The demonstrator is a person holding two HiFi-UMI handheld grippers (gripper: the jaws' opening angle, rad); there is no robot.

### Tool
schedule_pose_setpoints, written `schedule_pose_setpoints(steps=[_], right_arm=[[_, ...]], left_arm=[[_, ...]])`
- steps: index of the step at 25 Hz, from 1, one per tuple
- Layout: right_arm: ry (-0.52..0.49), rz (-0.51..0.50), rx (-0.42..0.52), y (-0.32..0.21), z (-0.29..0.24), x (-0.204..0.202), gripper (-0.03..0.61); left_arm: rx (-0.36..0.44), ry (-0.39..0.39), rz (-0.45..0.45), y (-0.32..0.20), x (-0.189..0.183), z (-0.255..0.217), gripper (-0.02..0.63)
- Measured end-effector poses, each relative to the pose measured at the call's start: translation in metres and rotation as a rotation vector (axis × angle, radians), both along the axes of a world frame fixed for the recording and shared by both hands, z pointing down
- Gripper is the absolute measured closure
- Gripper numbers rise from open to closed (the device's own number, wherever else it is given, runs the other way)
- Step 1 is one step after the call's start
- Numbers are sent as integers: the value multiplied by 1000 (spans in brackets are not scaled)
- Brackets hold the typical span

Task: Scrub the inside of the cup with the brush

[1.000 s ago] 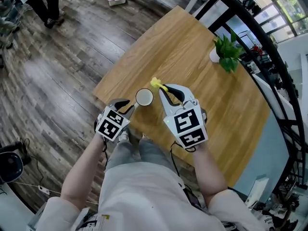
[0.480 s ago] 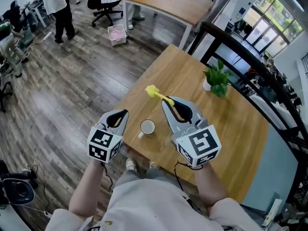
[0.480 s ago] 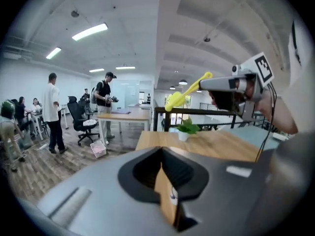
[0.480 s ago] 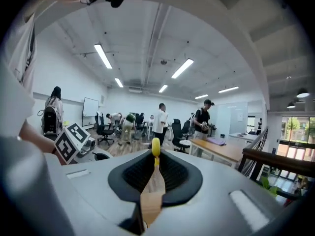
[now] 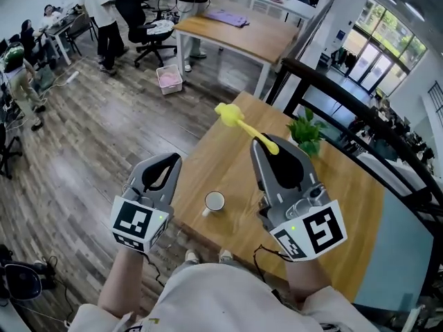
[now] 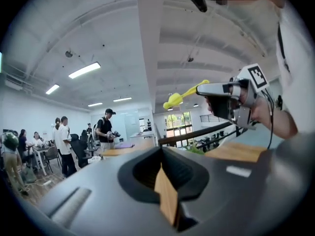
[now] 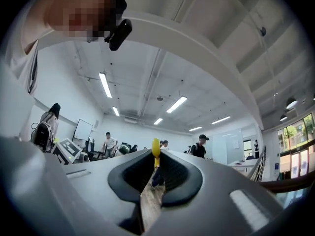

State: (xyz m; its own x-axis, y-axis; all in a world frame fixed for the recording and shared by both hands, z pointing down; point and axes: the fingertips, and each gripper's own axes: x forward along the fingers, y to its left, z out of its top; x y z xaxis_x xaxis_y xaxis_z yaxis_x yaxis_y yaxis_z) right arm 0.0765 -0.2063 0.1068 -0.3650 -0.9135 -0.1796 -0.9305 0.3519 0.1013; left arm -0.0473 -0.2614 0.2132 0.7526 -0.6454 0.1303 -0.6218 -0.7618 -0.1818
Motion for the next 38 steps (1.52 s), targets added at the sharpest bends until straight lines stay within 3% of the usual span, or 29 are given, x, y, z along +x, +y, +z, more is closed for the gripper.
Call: schedule_pose_setpoints(steps=[4,12,25,29,33,38], right_arm=[[-28,38,114,15,-28,5,545],[-76,80,284,47,-62,9,545],[-62,38,245,43,-48,-2,545],[-53,29,229,41,-45,-7,545],[-43,34,226,42,-40,-8,545],[-41,42,216,42,-36,-6,545]], left_arm=[[102,50,13,14,-1,-49,611],[198,92,-2,37,-8,-95,611],[181,90,8,36,-10,-90,611],[249,132,23,37,-8,-103,611],[174,99,5,37,-9,-87,611],[207,120,7,37,-7,-90,611]])
